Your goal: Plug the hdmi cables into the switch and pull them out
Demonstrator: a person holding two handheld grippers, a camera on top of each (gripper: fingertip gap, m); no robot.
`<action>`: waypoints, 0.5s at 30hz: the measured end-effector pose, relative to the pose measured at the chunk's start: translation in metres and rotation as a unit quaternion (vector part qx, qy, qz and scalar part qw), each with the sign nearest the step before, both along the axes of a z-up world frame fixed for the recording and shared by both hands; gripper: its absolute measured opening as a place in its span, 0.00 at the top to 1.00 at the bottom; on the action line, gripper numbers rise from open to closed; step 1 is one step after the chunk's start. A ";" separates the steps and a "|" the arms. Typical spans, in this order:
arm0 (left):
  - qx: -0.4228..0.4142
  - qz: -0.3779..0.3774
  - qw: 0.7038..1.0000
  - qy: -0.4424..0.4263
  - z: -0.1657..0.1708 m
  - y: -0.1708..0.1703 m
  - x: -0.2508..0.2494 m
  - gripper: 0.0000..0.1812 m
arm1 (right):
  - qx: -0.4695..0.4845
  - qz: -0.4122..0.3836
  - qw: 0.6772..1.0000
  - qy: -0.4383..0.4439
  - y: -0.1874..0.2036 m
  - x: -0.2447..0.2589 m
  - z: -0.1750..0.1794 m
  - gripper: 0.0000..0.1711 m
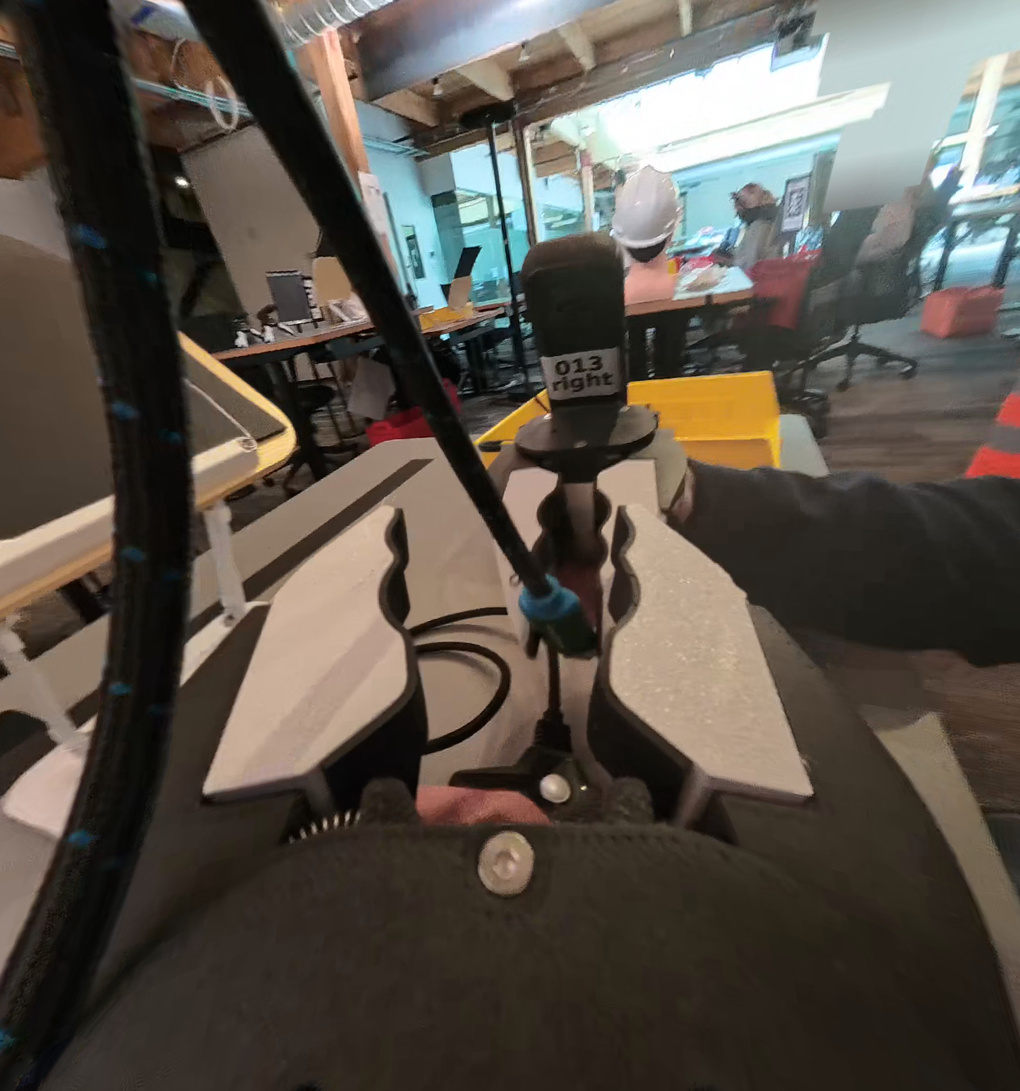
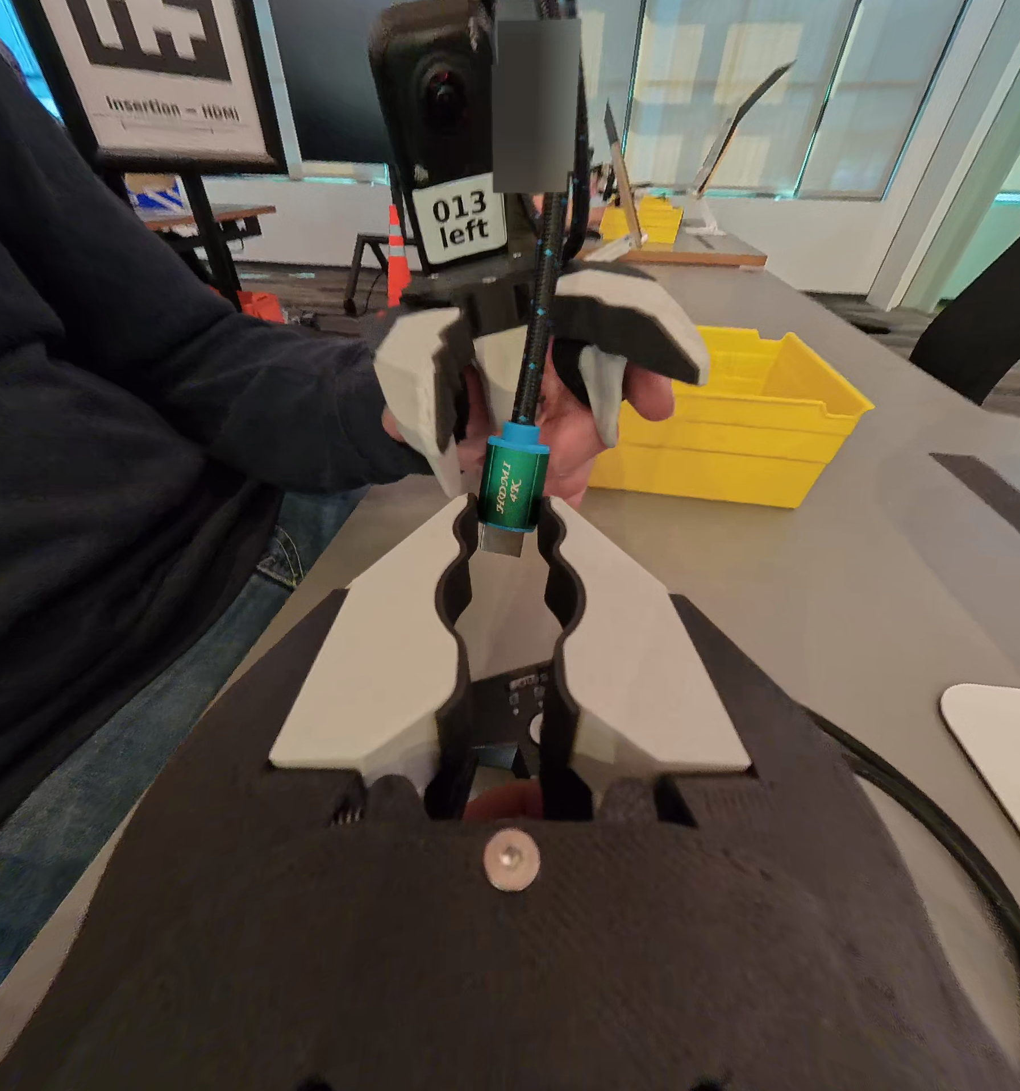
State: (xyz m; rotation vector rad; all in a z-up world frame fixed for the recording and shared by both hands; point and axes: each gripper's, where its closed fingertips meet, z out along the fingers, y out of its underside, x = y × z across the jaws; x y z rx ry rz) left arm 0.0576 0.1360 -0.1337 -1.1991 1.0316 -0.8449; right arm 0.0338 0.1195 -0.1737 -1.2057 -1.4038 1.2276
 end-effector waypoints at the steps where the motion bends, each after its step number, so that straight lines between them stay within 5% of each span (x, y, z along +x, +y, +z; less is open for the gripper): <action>1: 0.012 0.011 1.000 0.020 -0.002 0.003 -0.001 0.63 | -0.001 -0.001 1.000 0.013 0.001 0.001 0.005 0.90; 6: 0.041 0.024 0.994 0.093 -0.008 0.010 -0.008 0.60 | -0.003 -0.008 0.999 0.041 0.004 0.007 0.015 0.90; 15: 0.002 0.022 0.995 0.101 -0.016 0.019 -0.027 0.56 | -0.012 -0.027 0.994 0.109 0.014 0.029 0.042 0.90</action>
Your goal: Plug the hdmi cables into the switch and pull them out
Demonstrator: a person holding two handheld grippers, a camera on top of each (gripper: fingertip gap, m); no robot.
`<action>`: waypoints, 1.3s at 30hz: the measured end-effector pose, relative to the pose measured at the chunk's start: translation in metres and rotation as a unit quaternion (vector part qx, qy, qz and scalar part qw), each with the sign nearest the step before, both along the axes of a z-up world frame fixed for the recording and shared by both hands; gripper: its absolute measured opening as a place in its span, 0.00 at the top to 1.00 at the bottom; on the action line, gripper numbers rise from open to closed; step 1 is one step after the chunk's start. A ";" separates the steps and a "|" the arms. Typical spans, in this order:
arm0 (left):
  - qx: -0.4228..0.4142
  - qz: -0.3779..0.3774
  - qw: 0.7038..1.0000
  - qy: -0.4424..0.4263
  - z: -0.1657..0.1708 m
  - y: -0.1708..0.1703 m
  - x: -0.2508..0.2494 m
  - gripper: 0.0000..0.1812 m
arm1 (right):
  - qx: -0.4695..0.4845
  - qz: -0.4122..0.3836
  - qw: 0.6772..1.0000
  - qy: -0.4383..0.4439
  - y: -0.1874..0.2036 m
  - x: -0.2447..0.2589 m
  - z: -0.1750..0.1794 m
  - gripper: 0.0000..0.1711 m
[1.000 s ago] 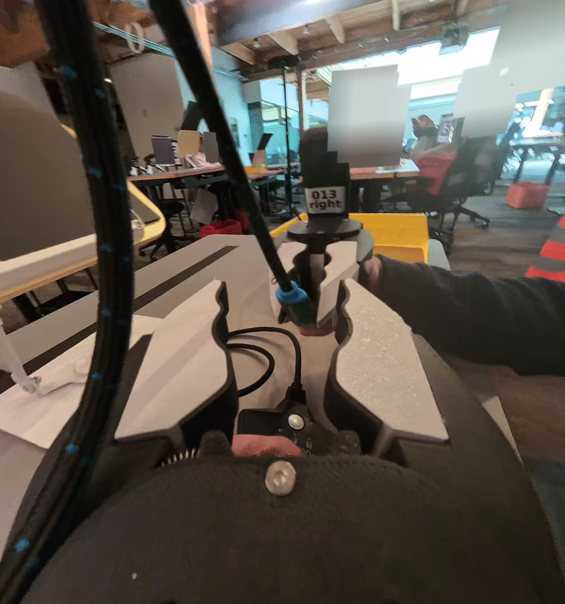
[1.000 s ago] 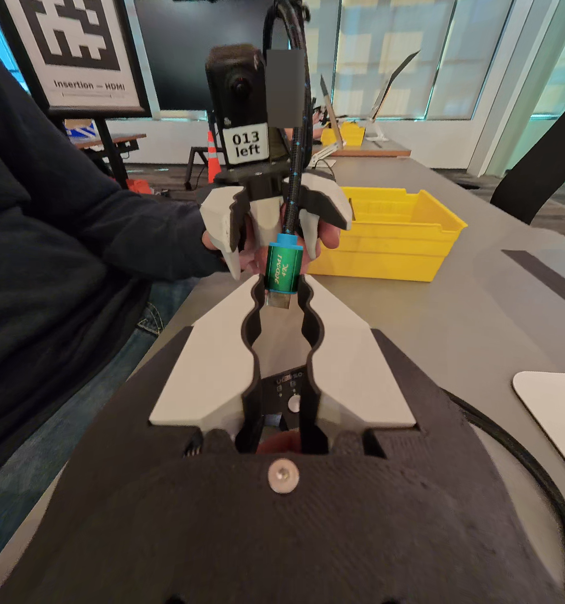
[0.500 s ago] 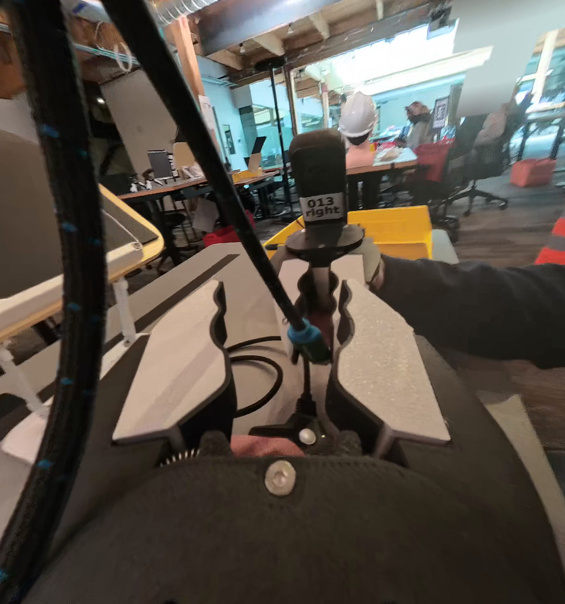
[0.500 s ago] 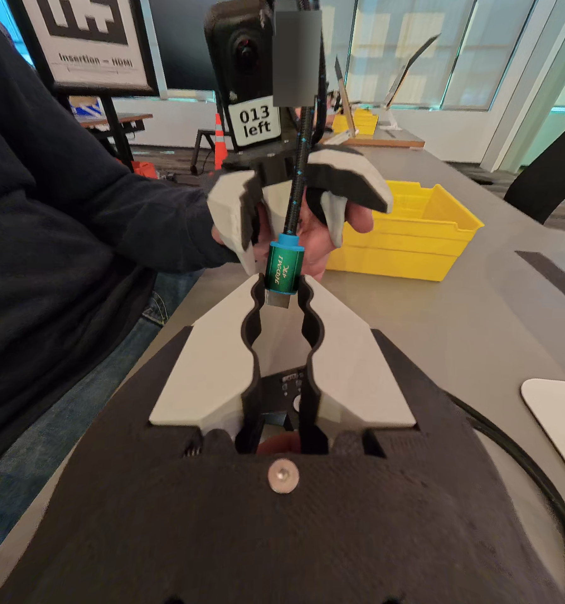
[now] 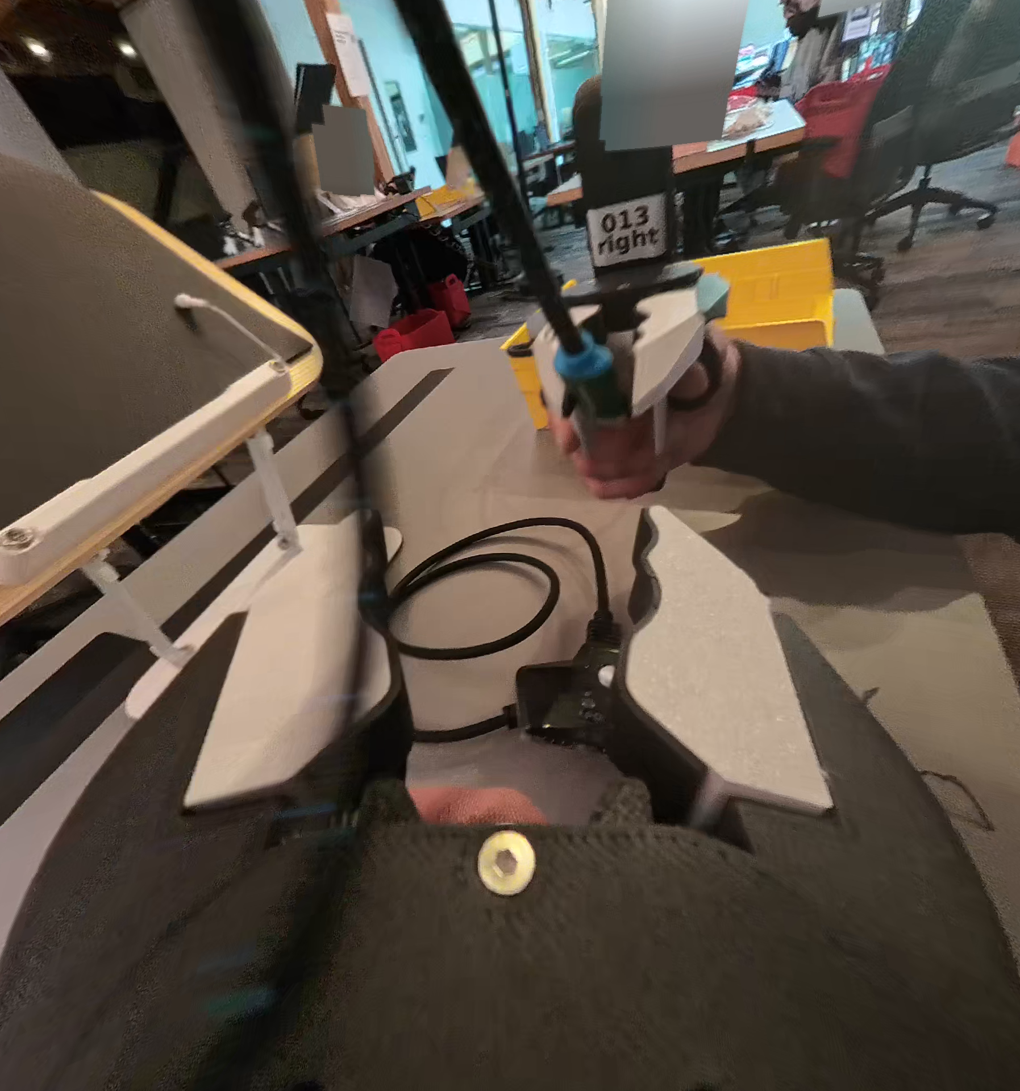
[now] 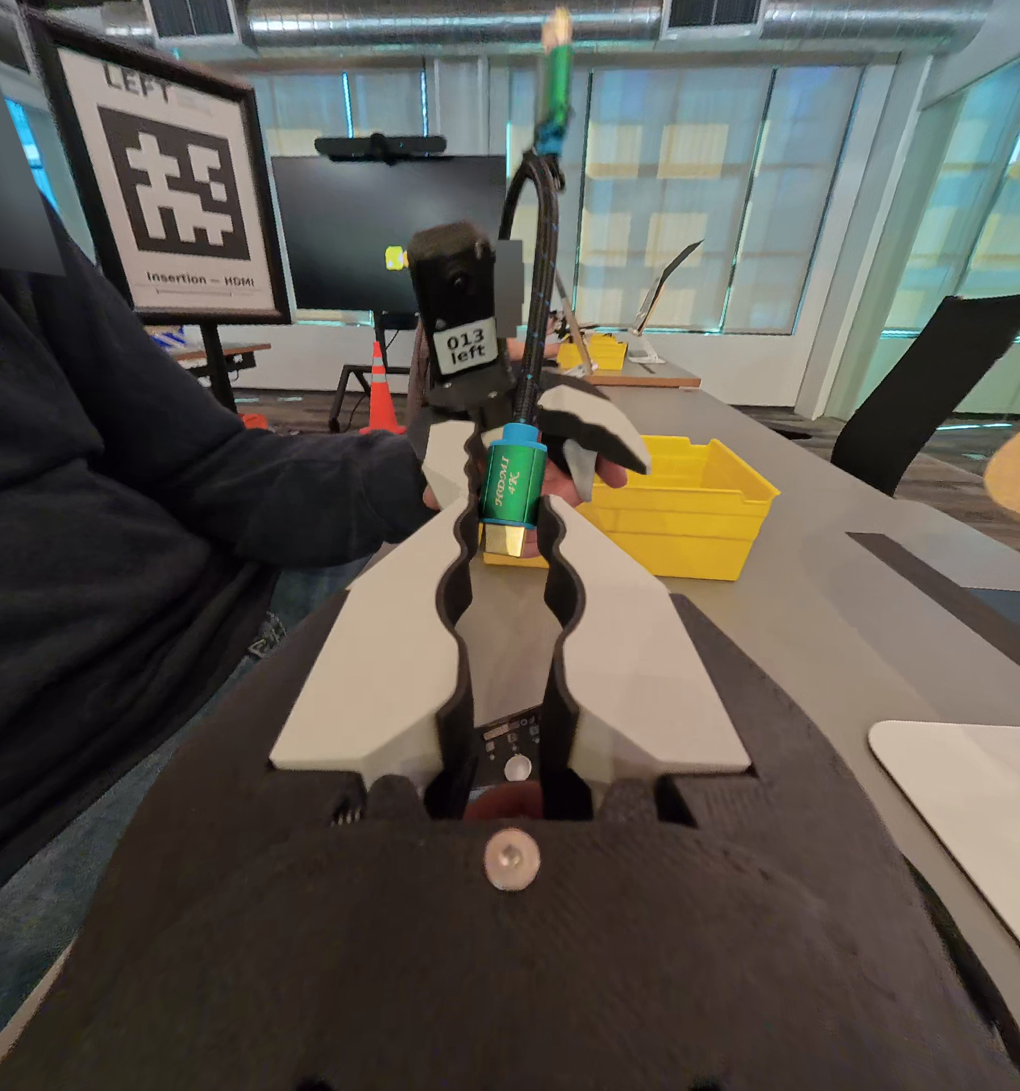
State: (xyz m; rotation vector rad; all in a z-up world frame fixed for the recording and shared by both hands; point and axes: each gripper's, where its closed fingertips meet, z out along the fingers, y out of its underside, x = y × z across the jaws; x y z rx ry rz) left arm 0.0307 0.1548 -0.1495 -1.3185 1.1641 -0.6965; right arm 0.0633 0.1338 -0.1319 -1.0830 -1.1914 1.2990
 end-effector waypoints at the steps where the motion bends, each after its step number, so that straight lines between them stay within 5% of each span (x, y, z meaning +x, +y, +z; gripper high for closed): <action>1: 0.003 0.007 1.000 0.005 -0.002 0.003 -0.003 0.56 | -0.003 -0.004 1.000 0.008 0.002 0.004 0.003 0.90; 24: 0.016 -0.095 0.995 -0.026 0.006 -0.035 0.045 0.67 | -0.001 0.030 0.991 -0.133 -0.013 -0.015 -0.041 0.90; 29: 0.025 -0.127 0.992 -0.007 0.007 -0.045 0.055 0.77 | -0.003 0.044 0.985 -0.166 -0.019 -0.019 -0.053 0.90; 33: 0.021 -0.121 0.992 0.015 0.000 -0.041 0.058 0.94 | 0.003 0.048 0.981 -0.188 -0.022 -0.021 -0.062 0.90; 39: 0.032 -0.081 0.996 0.002 0.005 -0.028 0.047 0.96 | -0.001 0.021 0.983 -0.181 -0.011 -0.015 -0.058 0.90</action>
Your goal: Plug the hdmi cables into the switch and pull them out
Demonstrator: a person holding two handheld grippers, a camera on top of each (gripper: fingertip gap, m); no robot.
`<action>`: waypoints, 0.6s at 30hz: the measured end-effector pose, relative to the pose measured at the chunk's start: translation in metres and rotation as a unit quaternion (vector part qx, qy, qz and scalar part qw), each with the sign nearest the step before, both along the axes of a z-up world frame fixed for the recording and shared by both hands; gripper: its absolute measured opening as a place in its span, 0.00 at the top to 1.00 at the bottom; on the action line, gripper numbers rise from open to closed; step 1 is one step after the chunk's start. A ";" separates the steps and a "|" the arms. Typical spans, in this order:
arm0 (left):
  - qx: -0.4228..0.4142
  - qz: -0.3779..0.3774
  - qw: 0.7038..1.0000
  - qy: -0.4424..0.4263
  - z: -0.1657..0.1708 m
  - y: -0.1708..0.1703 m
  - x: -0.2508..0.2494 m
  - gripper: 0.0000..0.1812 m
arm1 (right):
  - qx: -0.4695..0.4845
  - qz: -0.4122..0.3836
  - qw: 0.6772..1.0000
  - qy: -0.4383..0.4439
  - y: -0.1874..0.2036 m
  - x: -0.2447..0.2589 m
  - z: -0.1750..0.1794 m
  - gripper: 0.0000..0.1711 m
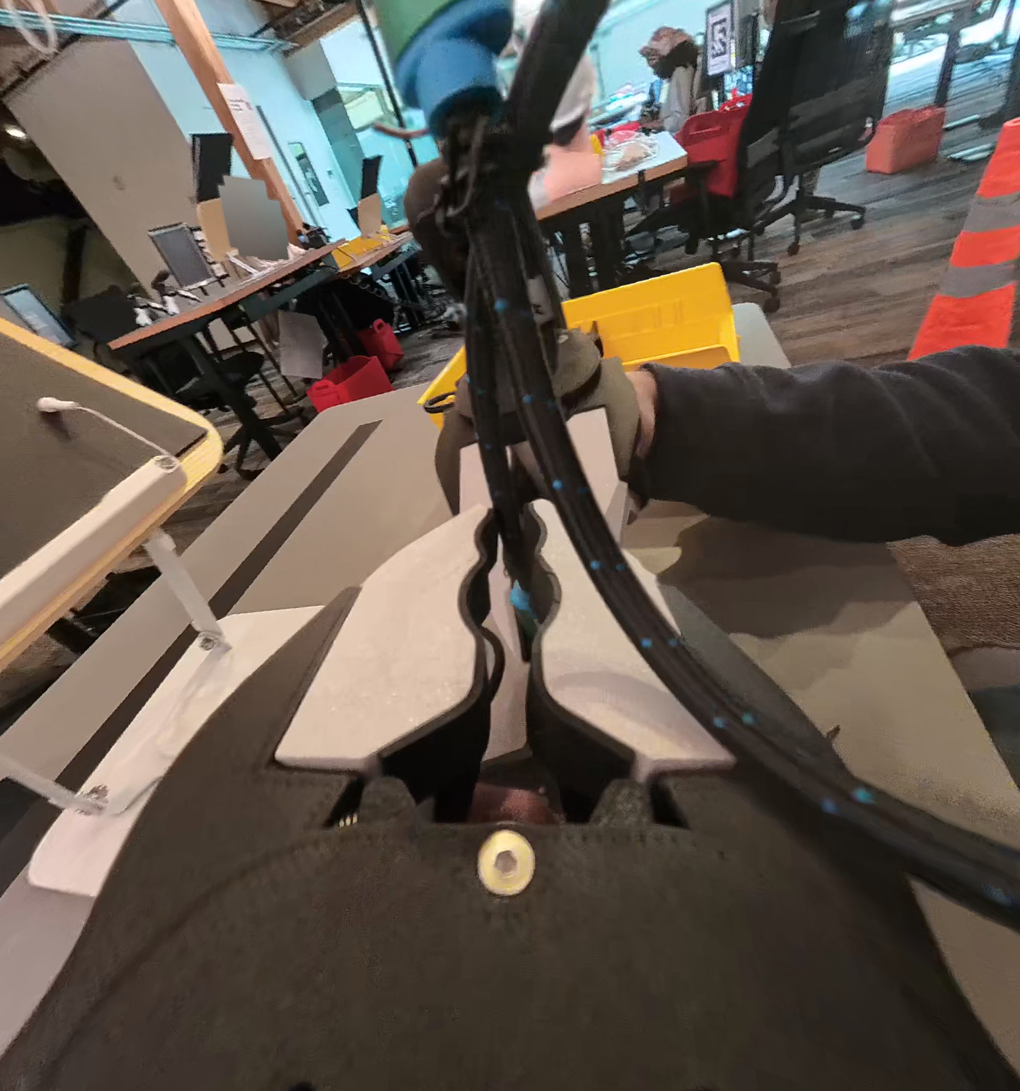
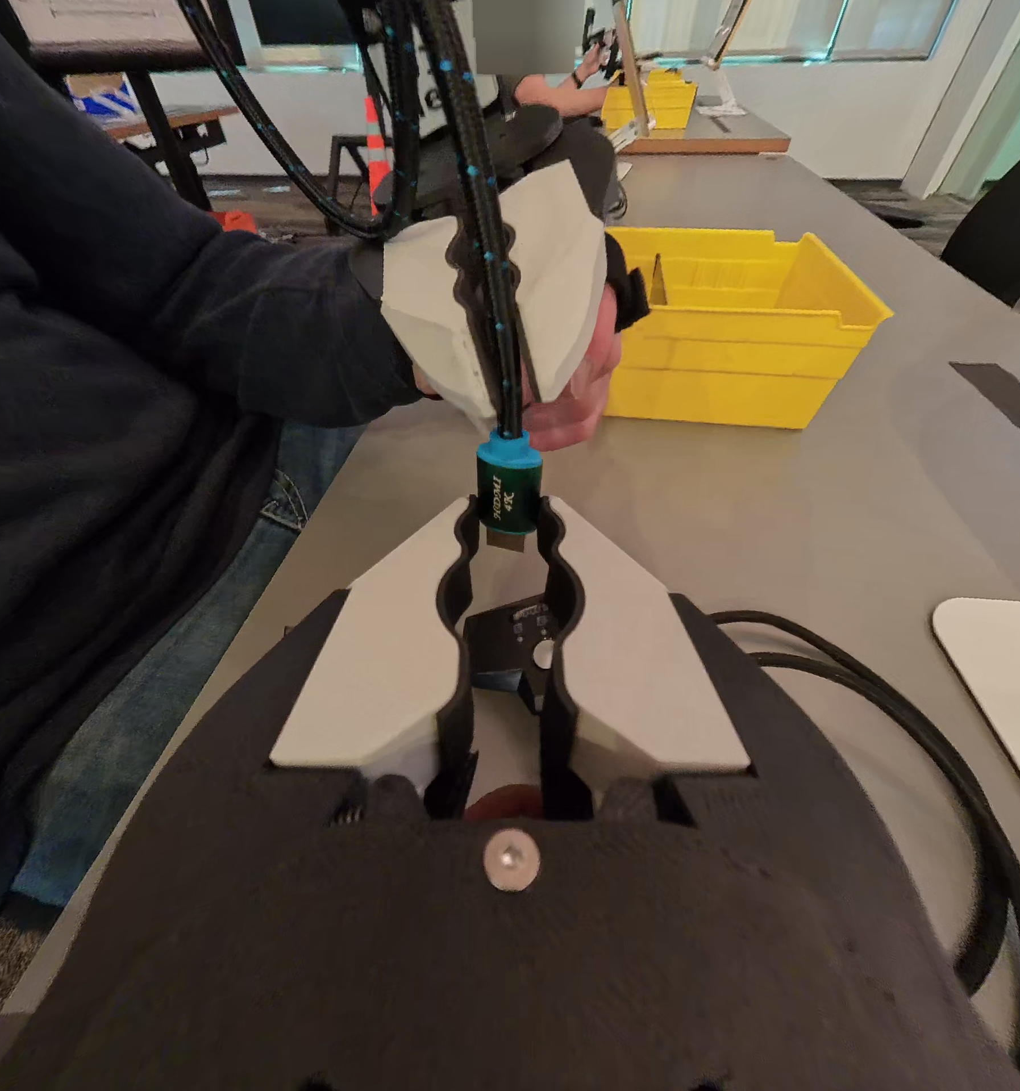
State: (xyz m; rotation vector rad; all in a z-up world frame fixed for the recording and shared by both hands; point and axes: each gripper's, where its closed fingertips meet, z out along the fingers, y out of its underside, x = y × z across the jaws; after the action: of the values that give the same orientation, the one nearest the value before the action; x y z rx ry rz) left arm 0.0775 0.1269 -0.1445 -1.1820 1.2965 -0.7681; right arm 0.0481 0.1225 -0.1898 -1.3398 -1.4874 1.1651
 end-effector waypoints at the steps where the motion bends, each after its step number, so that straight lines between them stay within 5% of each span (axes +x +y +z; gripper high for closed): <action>1: 0.000 0.006 1.000 -0.011 0.003 0.002 -0.003 0.96 | 0.000 -0.004 1.000 0.008 0.002 0.001 0.003 0.90; 18: -0.022 0.014 0.999 -0.044 -0.006 -0.002 -0.021 0.97 | 0.006 -0.016 1.000 0.016 0.008 0.014 0.008 0.90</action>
State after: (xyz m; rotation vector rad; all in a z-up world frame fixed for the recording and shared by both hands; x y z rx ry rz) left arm 0.0562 0.1250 -0.1510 -1.1852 1.1936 -0.8225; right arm 0.0624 0.1306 -0.1816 -1.3258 -1.4446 1.1501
